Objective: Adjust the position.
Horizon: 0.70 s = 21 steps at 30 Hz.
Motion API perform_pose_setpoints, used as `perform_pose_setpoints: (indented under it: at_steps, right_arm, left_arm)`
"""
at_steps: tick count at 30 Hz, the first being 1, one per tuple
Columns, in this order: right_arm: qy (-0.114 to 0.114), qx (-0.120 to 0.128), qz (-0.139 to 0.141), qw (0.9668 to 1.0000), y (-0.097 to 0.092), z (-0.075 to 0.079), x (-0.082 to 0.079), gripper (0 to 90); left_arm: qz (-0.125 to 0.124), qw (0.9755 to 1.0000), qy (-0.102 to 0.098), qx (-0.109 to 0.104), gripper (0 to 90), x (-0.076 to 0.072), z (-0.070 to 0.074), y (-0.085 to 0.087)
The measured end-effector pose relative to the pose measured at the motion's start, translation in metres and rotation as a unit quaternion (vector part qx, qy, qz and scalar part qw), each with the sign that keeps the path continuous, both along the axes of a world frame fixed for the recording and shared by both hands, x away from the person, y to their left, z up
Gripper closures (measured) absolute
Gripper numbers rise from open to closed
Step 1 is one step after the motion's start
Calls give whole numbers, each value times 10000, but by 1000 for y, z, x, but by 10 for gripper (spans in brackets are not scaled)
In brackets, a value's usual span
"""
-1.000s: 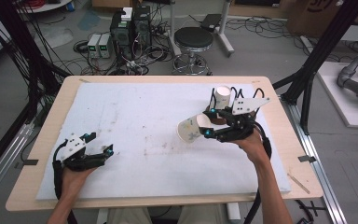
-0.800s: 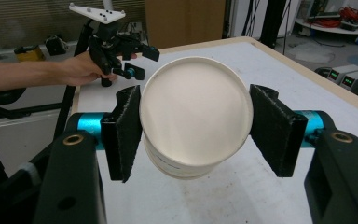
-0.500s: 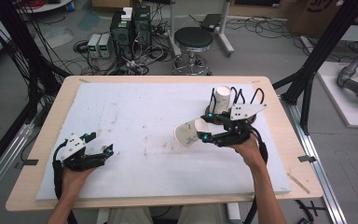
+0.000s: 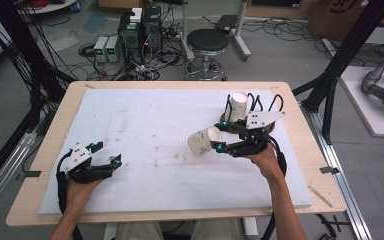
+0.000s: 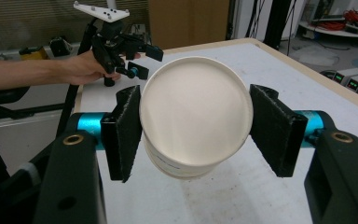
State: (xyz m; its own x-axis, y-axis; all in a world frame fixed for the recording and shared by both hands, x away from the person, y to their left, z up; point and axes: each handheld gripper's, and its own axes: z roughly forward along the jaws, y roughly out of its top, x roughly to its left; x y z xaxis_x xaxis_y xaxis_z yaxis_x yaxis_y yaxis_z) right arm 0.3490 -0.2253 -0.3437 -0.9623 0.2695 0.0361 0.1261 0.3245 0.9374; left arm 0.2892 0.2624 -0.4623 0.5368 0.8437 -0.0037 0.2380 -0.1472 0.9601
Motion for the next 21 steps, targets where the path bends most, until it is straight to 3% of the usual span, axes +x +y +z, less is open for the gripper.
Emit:
perform_pose_setpoints:
  at_steps: [5, 8, 12, 14, 17, 21]
  right_arm:
    - [-5, -20, 28, 10000, 1, 0, 0, 384]
    - [-15, -27, 53, 10000, 2, 1, 0, 384]
    - [-31, -36, 99, 9999, 5, 1, 0, 384]
    - [-19, -27, 140, 9999, 7, 2, 0, 384]
    - [-64, -30, 191, 9998, 9, 3, -1, 384]
    - [-51, 15, 245, 9997, 10, 4, -1, 384]
  left_arm:
    - [3, 9999, 77, -114, 165, 2, 1, 2]
    - [-206, 9996, 68, -176, 165, 3, 4, 4]
    - [-623, 9978, -94, -222, 165, 6, 17, 3]
    - [-889, 9956, -88, -270, 165, 8, 22, 3]
    - [-1346, 9905, -59, -287, 165, 12, 30, -1]
    - [-1907, 9812, -32, -281, 165, 19, 44, -10]
